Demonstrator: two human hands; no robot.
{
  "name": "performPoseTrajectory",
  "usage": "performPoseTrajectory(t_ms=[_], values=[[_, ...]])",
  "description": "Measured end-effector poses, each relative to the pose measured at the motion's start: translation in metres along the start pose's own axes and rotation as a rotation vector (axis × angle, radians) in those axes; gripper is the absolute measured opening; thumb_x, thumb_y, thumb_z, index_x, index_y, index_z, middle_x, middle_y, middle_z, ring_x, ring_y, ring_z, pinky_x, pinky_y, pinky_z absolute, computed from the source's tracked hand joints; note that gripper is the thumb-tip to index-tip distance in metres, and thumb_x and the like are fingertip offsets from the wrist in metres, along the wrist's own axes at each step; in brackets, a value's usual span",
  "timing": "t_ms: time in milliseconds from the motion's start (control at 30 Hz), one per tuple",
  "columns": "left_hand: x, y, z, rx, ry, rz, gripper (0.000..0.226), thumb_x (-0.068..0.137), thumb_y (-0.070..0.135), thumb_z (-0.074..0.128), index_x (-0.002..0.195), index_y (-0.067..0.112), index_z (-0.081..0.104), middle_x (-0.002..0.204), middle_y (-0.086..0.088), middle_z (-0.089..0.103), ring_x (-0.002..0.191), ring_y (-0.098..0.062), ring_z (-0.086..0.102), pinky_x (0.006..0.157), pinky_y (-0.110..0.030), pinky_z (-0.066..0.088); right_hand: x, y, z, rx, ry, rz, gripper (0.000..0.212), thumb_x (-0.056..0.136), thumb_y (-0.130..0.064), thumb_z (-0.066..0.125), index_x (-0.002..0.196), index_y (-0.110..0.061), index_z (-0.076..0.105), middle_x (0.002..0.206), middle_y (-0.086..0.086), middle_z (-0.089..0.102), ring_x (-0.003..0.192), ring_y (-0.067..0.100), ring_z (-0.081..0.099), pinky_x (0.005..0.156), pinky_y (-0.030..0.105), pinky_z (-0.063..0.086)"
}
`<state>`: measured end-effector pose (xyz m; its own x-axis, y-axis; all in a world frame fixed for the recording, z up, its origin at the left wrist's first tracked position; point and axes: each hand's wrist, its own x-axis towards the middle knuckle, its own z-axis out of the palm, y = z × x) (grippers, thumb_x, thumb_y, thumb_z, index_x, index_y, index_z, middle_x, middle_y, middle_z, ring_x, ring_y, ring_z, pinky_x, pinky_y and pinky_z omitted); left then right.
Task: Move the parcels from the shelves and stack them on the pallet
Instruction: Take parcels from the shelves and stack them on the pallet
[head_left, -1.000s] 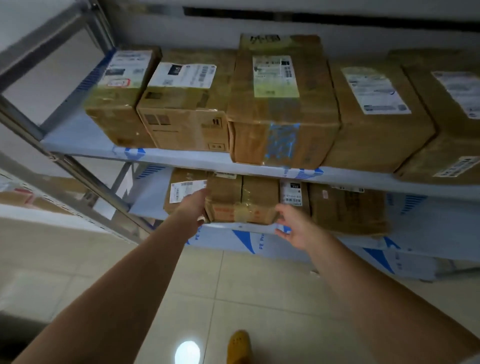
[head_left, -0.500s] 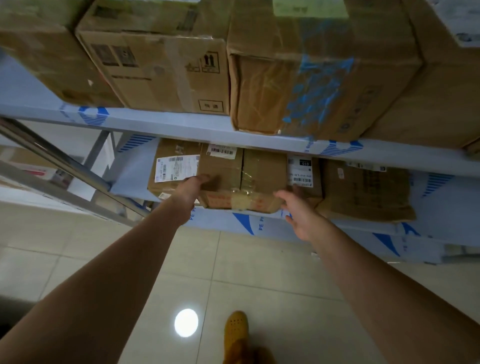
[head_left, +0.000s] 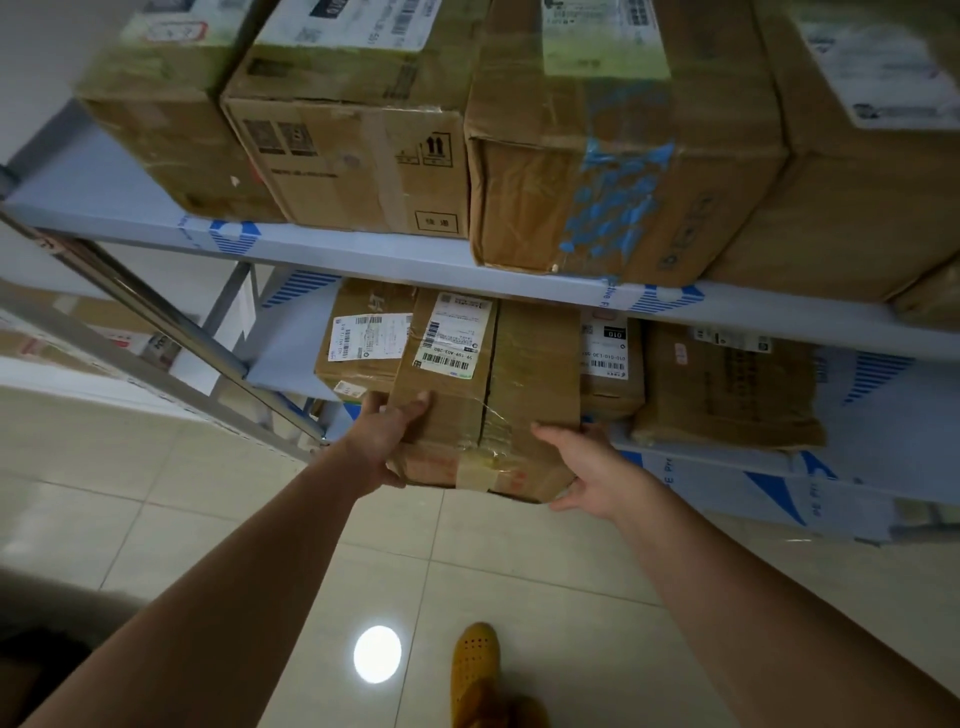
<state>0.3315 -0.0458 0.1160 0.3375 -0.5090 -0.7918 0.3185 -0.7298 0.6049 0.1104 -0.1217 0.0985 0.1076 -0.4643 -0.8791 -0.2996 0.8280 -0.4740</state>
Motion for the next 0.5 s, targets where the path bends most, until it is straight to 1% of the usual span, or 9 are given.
performPoseTrajectory(t_ms=[67,167,267,300,400,433,500], values=[[-0.011,-0.004,-0.002,-0.018,0.006,0.01,0.06,0.09,0.037,0.069,0.138,0.03,0.033,0.133,-0.006,0.054,0.113,-0.037,0.058,0.079,-0.059,0.055,-0.011,0.002,0.0,-0.023,-0.022,0.012,0.075,0.083,-0.036,0.075,0.143,-0.024,0.032,0.144,0.006,0.046,0.128,0.034,0.048,0.097,0.064,0.045],[-0.033,-0.01,-0.003,-0.007,0.023,0.028,0.052,0.093,0.032,0.066,0.136,0.027,0.036,0.132,-0.008,0.055,0.114,-0.034,0.058,0.085,-0.053,0.054,-0.033,0.007,-0.003,-0.091,-0.045,0.028,0.066,0.089,-0.031,0.07,0.141,-0.019,0.031,0.141,0.011,0.048,0.123,0.035,0.052,0.097,0.061,0.046],[-0.058,-0.019,-0.006,0.024,0.061,0.007,0.048,0.093,0.031,0.066,0.133,0.021,0.04,0.128,-0.01,0.056,0.114,-0.033,0.057,0.091,-0.055,0.053,-0.058,0.015,-0.006,-0.149,-0.069,0.051,0.069,0.089,-0.03,0.07,0.143,-0.017,0.03,0.143,0.011,0.046,0.126,0.035,0.05,0.093,0.059,0.049],[-0.068,-0.023,-0.008,0.034,0.068,-0.002,0.047,0.093,0.03,0.066,0.132,0.02,0.041,0.127,-0.01,0.056,0.113,-0.033,0.057,0.091,-0.055,0.053,-0.064,0.019,-0.006,-0.173,-0.074,0.055,0.071,0.088,-0.03,0.071,0.145,-0.017,0.03,0.145,0.011,0.045,0.128,0.034,0.049,0.092,0.058,0.05],[-0.096,-0.035,-0.015,0.029,0.058,-0.006,0.044,0.094,0.029,0.065,0.131,0.021,0.042,0.125,-0.008,0.057,0.109,-0.031,0.059,0.077,-0.049,0.056,-0.088,0.03,-0.004,-0.223,-0.085,0.071,0.069,0.089,-0.026,0.07,0.146,-0.016,0.034,0.148,0.011,0.043,0.132,0.032,0.045,0.092,0.056,0.05],[-0.106,-0.039,-0.019,0.028,0.055,-0.005,0.044,0.095,0.029,0.065,0.131,0.022,0.042,0.124,-0.008,0.057,0.107,-0.03,0.059,0.075,-0.049,0.056,-0.096,0.033,-0.003,-0.234,-0.086,0.076,0.069,0.088,-0.026,0.071,0.146,-0.015,0.035,0.149,0.012,0.042,0.132,0.032,0.045,0.091,0.056,0.05],[-0.122,-0.046,-0.026,0.03,0.054,-0.005,0.045,0.094,0.03,0.066,0.131,0.023,0.041,0.127,-0.007,0.056,0.111,-0.031,0.058,0.082,-0.053,0.057,-0.114,0.04,-0.001,-0.244,-0.088,0.095,0.068,0.088,-0.023,0.072,0.144,-0.013,0.036,0.147,0.013,0.043,0.131,0.034,0.046,0.09,0.058,0.05]])
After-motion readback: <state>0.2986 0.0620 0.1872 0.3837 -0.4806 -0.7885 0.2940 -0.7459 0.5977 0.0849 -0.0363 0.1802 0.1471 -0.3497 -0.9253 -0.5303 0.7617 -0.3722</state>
